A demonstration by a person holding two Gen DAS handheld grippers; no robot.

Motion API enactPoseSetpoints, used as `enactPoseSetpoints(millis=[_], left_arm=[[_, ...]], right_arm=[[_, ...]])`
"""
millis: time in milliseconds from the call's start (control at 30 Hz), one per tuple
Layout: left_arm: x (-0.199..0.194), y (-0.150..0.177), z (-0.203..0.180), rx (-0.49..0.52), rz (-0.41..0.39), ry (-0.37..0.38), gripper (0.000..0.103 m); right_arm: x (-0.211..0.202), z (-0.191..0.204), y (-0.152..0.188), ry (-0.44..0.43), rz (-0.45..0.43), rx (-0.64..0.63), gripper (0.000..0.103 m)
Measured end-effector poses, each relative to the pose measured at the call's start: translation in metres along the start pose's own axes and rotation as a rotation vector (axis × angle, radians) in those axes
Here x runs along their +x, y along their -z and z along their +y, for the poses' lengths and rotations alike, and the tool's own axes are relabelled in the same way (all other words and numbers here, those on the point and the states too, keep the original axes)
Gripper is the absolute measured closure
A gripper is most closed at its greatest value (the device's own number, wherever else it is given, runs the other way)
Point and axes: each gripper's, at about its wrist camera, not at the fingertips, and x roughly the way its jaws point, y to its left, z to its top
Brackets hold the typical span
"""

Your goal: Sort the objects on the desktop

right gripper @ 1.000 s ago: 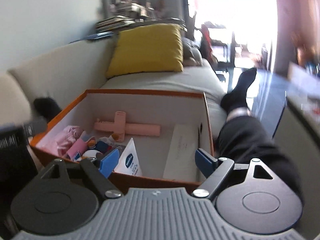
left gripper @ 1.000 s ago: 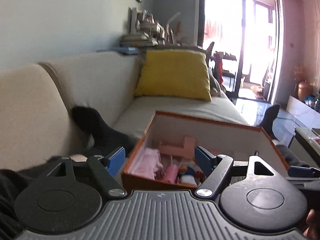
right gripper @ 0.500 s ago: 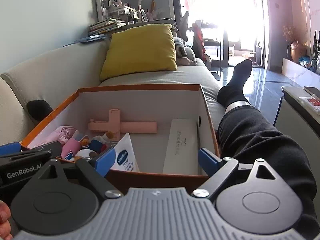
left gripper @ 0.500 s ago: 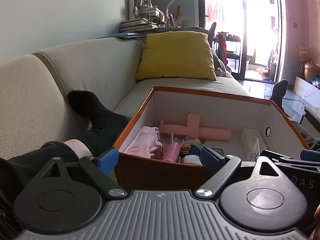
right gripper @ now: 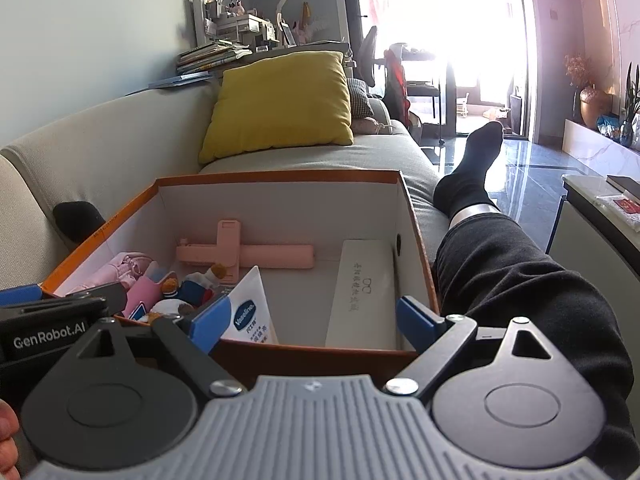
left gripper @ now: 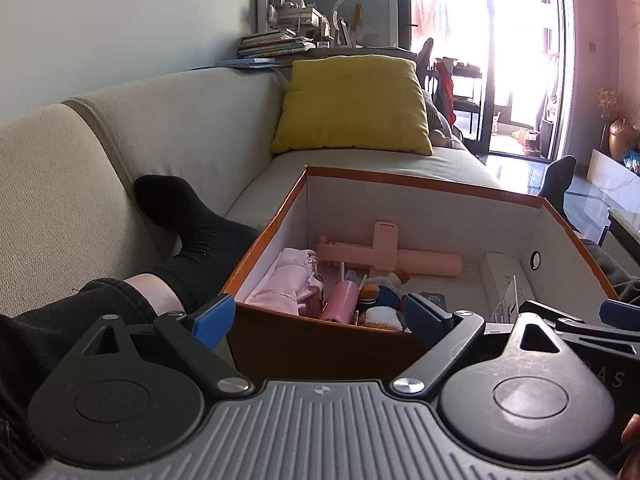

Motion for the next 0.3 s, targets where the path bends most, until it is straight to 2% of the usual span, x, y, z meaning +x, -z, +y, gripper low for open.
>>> enactPoseSetpoints(millis=[300], left_arm=[[0.0019,-0.0008,0.0017,-0.017,0.017,0.010,0.000]], right_arm=[[0.0002,-0.0001,0.0000,0.000,0.000,0.000,0.012]])
